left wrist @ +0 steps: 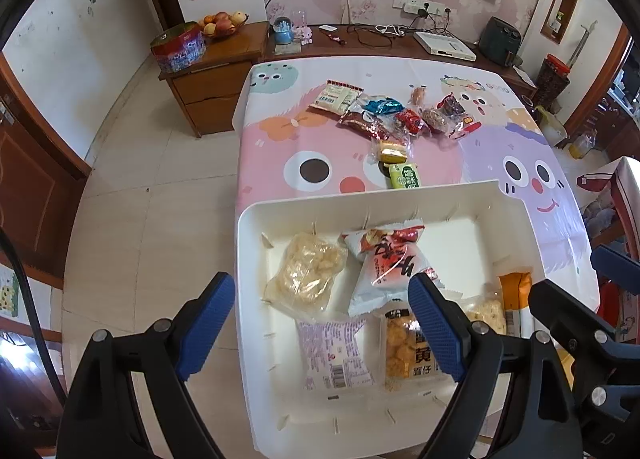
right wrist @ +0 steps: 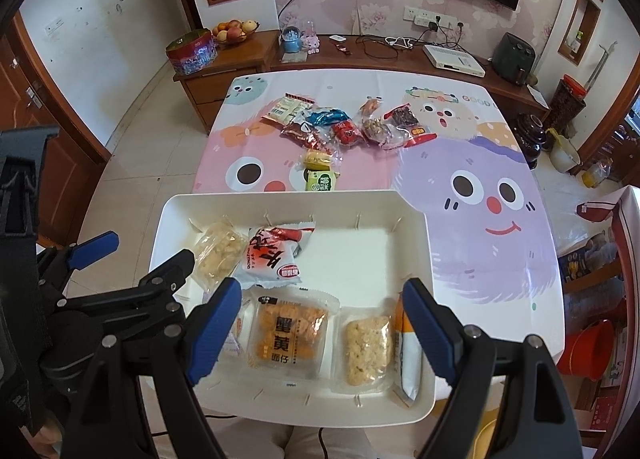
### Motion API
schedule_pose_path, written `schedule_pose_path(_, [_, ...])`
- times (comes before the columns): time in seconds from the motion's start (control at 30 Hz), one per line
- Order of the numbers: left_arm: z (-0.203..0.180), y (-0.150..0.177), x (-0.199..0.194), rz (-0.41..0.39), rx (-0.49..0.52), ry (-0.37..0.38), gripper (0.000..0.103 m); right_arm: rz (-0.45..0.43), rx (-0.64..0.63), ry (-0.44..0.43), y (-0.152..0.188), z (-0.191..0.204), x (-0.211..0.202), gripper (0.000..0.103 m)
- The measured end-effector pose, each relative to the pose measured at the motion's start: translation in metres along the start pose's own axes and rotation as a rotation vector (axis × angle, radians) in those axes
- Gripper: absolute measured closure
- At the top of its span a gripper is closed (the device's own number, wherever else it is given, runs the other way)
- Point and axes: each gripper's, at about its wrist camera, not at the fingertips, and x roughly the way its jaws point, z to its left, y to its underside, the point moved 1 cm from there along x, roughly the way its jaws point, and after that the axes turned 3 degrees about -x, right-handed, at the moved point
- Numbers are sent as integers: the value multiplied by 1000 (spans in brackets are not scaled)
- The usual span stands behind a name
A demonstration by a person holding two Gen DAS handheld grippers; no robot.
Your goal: Organize snacks
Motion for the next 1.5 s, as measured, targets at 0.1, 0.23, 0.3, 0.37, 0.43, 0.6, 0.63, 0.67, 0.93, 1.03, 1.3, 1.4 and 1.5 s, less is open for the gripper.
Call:
schedule_pose_path(0.1, [-5,-7,0,-17,12,-6,15,-9,-2,1,-3,-5,2,21])
schedule_pose_path(0.23, [-12,-18,3,-24,21,-5,15,-24,-1,-8,-8,-15,4,25])
schedule_pose_path(0.3, [-16,-25,8,-12,22,3,15,-28,6,-11,-11,-21,6,26])
schedule_pose_path(0.37, [-20,-33,16,11,21,18,15,-29,14,-16,-16,-29,9,26])
schedule_pose_path(0.43, [-25,-41,26,39,18,36,15,-24,22,-17,-23,-39,12,26])
schedule_pose_path(0.6, [-46,-69,56,119,36,68,15,-44,54,-6,-57,-72,17,26])
schedule_pose_path(0.63, [-50,-75,62,129,32,72,15,-53,54,4,-62,-76,17,26])
schedule_pose_path(0.67, [-54,-82,68,135,25,78,15,-67,57,15,-70,-83,17,26])
schedule_pose_path(0.93, [-81,-130,135,230,-42,74,15,-83,156,14,-143,-146,43,26])
schedule_pose_path(1.03, [-91,-136,170,317,-73,85,15,-54,176,1,-167,-164,71,26])
schedule_pose_path(1.3, [-105,-130,230,468,-134,86,18,62,133,-70,-217,-191,167,26])
schedule_pose_path(1.4, [-108,-126,242,491,-137,71,20,110,103,-88,-223,-193,199,26])
schedule_pose_path(1.5, [-110,-122,251,515,-149,64,25,154,63,-91,-224,-193,228,26])
